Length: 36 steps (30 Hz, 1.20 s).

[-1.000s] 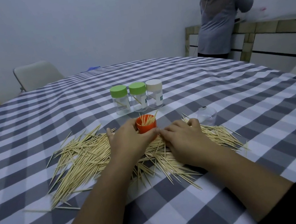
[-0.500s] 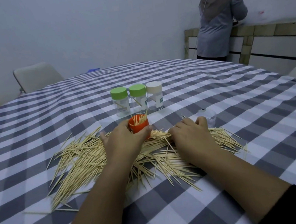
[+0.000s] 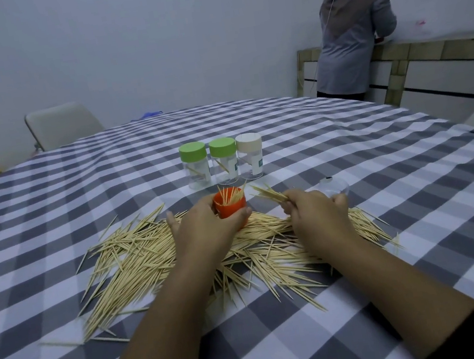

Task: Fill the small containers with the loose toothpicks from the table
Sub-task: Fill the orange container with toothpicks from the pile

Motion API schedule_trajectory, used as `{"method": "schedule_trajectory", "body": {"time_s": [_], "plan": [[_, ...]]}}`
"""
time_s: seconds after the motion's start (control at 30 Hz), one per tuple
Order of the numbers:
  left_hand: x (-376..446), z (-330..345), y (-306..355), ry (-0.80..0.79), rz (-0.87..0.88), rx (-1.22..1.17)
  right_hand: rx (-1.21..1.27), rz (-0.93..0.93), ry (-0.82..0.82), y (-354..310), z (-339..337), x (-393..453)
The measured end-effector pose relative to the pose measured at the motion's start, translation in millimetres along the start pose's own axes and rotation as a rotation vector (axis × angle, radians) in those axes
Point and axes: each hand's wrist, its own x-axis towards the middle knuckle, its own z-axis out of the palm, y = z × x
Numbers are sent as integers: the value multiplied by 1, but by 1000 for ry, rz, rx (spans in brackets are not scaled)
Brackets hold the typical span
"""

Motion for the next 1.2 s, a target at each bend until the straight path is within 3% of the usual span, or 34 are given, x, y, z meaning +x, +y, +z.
{"method": "schedule_trajectory", "body": {"time_s": [0.17, 0.83, 1.0, 1.2], "plan": [[-2, 2, 1, -17, 53, 50, 163, 12, 55, 1, -2, 2], [-8, 7, 8, -16, 207, 130, -340, -236, 189, -4, -3, -7], [-9, 9, 9, -42, 207, 111, -250, -300, 344, -6, 5, -4], [-11, 12, 12, -85, 212, 84, -97, -431, 263, -8, 8, -5]]}}
